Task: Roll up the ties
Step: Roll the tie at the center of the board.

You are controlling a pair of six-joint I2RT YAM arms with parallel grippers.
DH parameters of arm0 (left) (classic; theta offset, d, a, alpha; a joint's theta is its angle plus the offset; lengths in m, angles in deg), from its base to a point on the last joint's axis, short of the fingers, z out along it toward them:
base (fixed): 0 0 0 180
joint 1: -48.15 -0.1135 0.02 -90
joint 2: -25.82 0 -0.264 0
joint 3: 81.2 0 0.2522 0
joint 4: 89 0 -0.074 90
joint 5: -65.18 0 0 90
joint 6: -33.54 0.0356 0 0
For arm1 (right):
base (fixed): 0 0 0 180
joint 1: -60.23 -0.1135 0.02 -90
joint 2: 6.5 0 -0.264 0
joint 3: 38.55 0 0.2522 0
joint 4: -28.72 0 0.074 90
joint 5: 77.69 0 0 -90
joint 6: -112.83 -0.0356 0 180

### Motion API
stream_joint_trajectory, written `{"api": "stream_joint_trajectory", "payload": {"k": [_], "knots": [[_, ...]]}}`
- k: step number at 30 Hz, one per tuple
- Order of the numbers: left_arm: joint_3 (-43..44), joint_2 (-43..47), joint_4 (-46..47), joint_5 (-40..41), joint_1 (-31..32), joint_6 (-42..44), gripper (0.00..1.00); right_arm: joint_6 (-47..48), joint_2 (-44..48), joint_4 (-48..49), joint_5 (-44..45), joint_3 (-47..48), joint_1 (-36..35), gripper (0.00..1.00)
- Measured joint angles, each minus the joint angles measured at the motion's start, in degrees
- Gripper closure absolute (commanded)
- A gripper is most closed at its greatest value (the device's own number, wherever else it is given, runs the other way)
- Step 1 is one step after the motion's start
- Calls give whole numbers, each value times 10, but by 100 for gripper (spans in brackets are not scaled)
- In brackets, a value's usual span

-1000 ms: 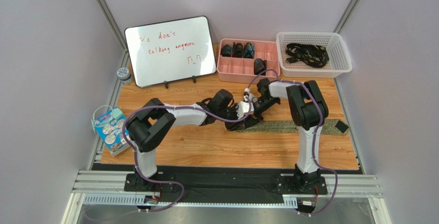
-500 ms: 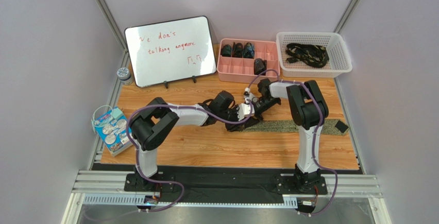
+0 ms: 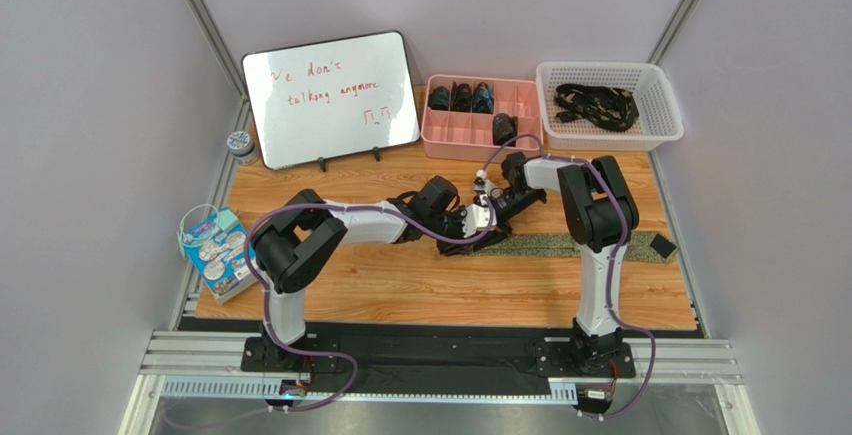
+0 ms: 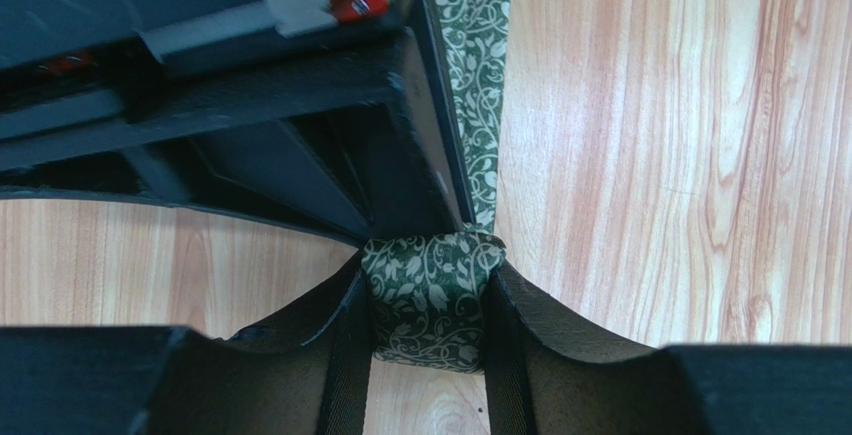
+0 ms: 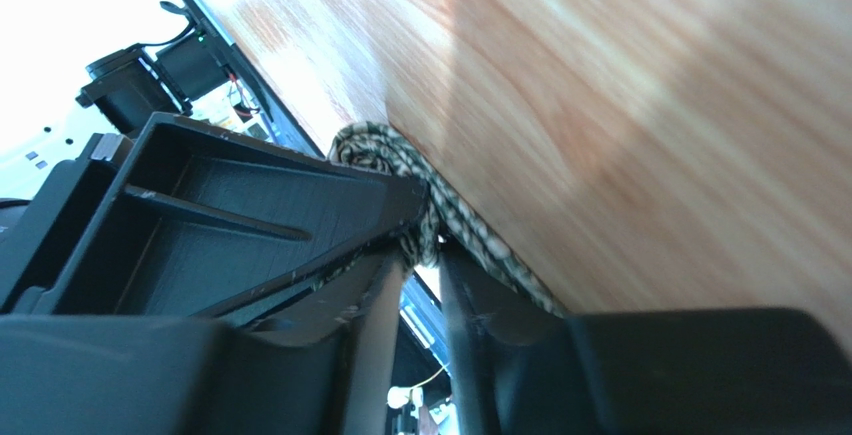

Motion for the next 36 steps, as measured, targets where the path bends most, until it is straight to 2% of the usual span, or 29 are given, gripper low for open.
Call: {"api": "stream_joint_trajectory", "payload": {"k": [6, 10, 13, 21, 24, 27, 28, 30, 36], "knots": [[7, -4, -13, 1, 3, 17, 76, 13, 24, -37, 31, 5, 19, 60], [15, -7, -24, 1, 4, 19, 76, 24, 41, -62, 35, 7, 35, 52], [20, -9, -30, 0, 4, 19, 76, 29, 49, -69, 31, 7, 39, 50], [33, -14, -48, -2, 3, 20, 76, 17, 53, -41, 13, 2, 19, 52], [35, -15, -51, -2, 3, 20, 76, 8, 53, -22, 10, 2, 10, 57], [35, -15, -51, -4, 2, 21, 75, 2, 50, -14, 10, 0, 6, 78], [35, -15, -52, -4, 2, 21, 74, -2, 47, -12, 6, 0, 6, 90], [37, -15, -54, -4, 2, 24, 71, -9, 41, -9, -2, 0, 6, 100], [40, -16, -62, -10, -1, 33, 55, -17, 38, -3, -5, -7, 10, 100]]}}
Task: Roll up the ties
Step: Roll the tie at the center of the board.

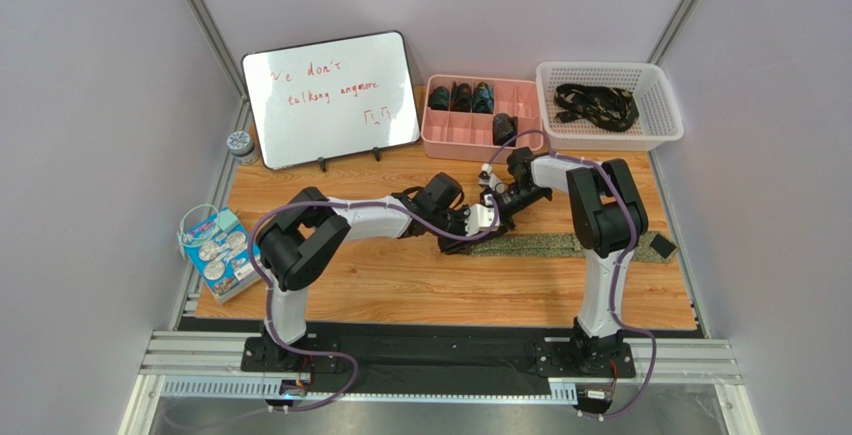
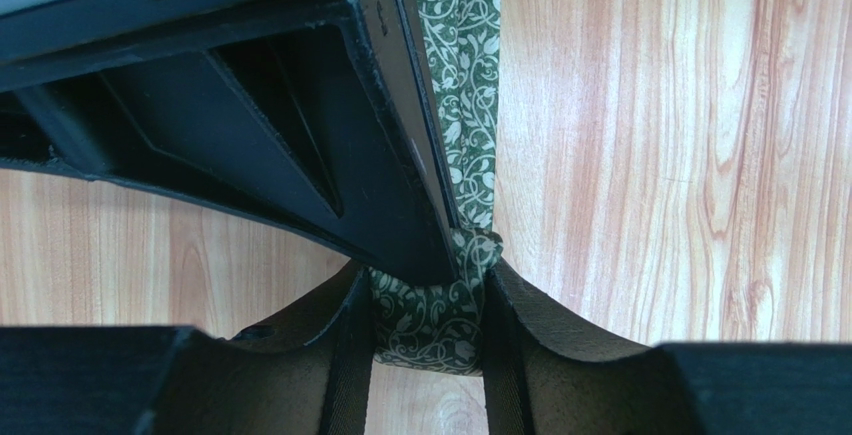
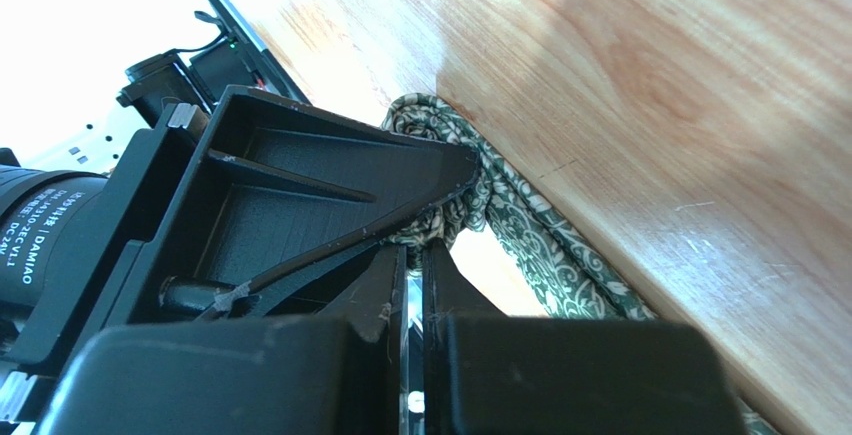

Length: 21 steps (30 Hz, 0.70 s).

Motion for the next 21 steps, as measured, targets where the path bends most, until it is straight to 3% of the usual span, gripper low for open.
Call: {"api": "stream_joint_trajectory", "payload": {"k": [16, 17, 21], "knots": [[7, 5, -35, -34, -9, 6, 34, -19, -3, 14, 27, -10, 10, 100], [7, 5, -36, -35, -9, 5, 26, -21, -3, 14, 28, -10, 10, 100], [3, 11, -40, -36, -14, -8, 24, -26, -3, 16, 35, -12, 12, 100]]}}
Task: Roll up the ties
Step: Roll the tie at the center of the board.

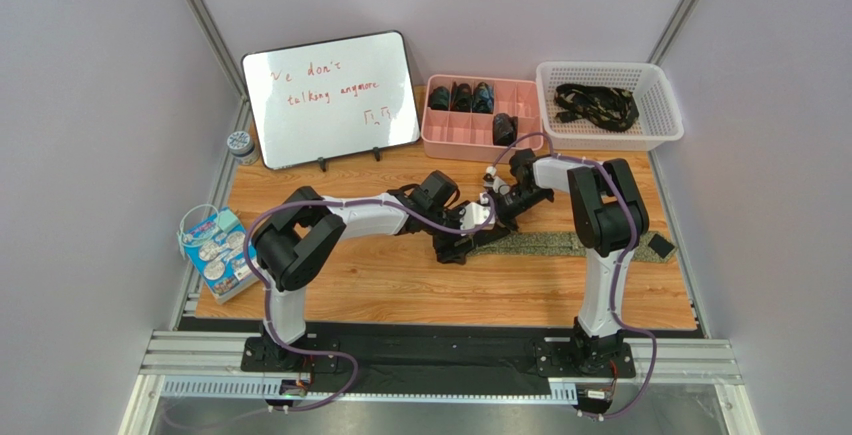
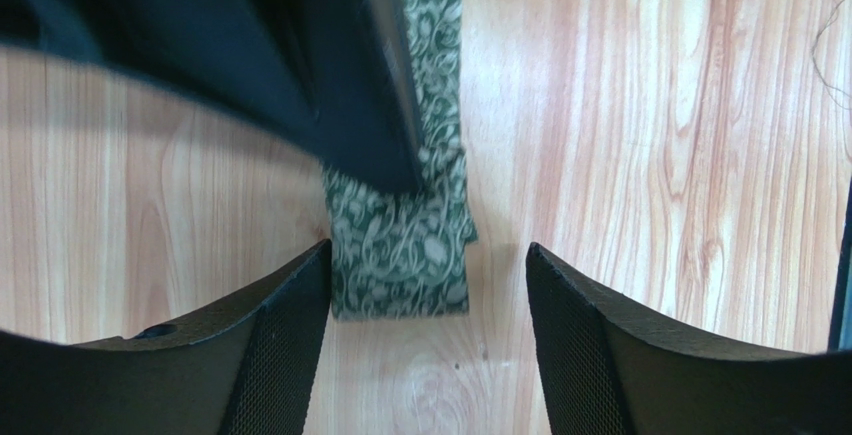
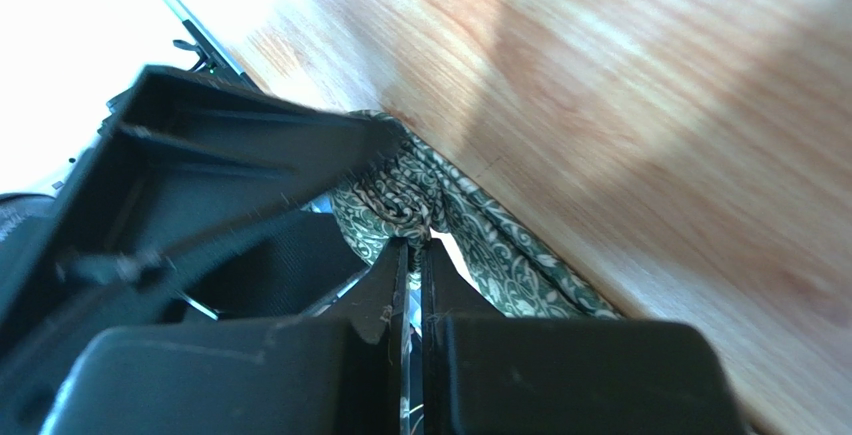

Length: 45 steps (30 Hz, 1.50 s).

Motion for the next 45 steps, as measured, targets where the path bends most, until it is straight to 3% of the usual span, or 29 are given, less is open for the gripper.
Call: {"api": "stream_joint_trajectory", "payload": {"k": [14, 27, 38, 45], "knots": [[-65, 37, 68, 7, -32, -96, 21, -9, 0, 3, 15, -5, 4, 100], [-119, 37, 231, -9, -34, -156, 22, -15, -1, 8, 39, -12, 5, 100], [-119, 15, 271, -23, -23, -122, 43, -14, -13, 7, 30, 1, 1, 100], [-120, 15, 256, -10, -16, -112, 77, -26, -14, 25, 20, -2, -5, 100]]}}
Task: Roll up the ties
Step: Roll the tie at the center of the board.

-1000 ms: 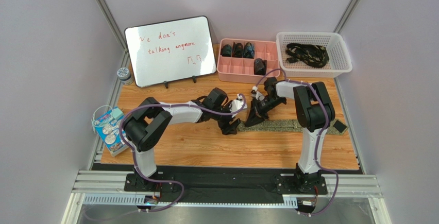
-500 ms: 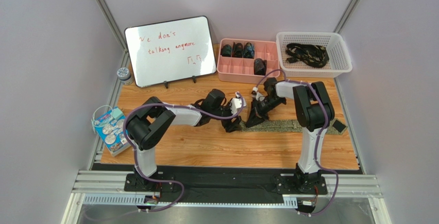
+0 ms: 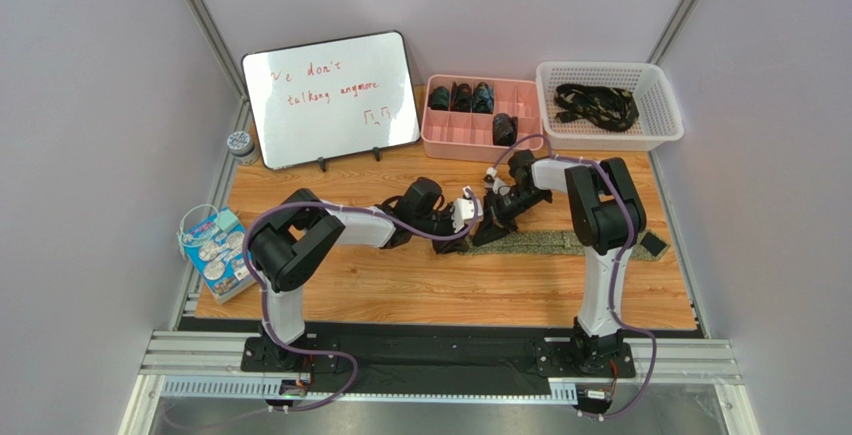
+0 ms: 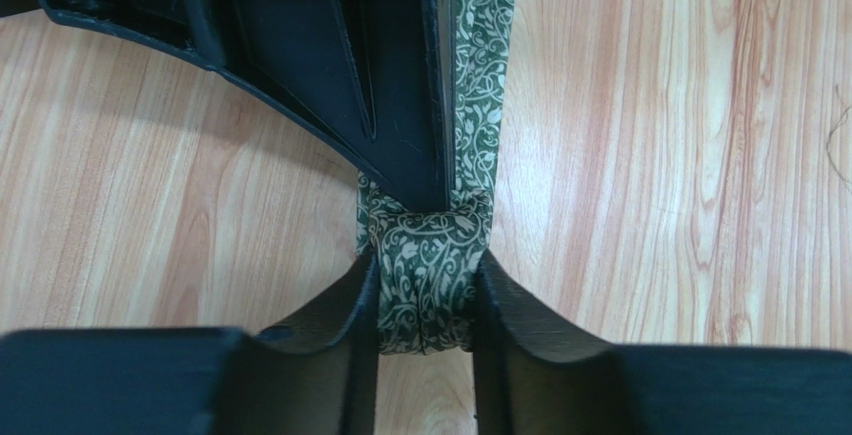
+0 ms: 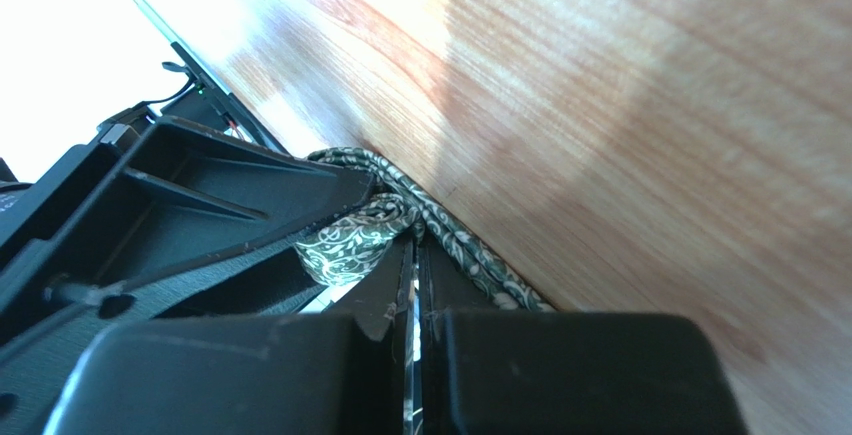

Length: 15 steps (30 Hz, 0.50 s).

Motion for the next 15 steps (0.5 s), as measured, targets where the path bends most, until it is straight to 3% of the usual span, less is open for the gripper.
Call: {"api": "stream_joint_trajectory", "payload": {"k": [4, 8, 11, 15], "knots": [[19, 1, -45, 8, 3, 24, 82, 0, 0, 4, -6, 0, 0, 91], [49, 1, -107, 29, 11, 53, 83, 7, 7, -2, 0, 0, 0, 69], [68, 1, -151, 48, 19, 70, 83, 23, 25, -17, 11, 0, 0, 60], [84, 1, -186, 68, 26, 79, 78, 33, 48, -34, 17, 0, 4, 55]]}}
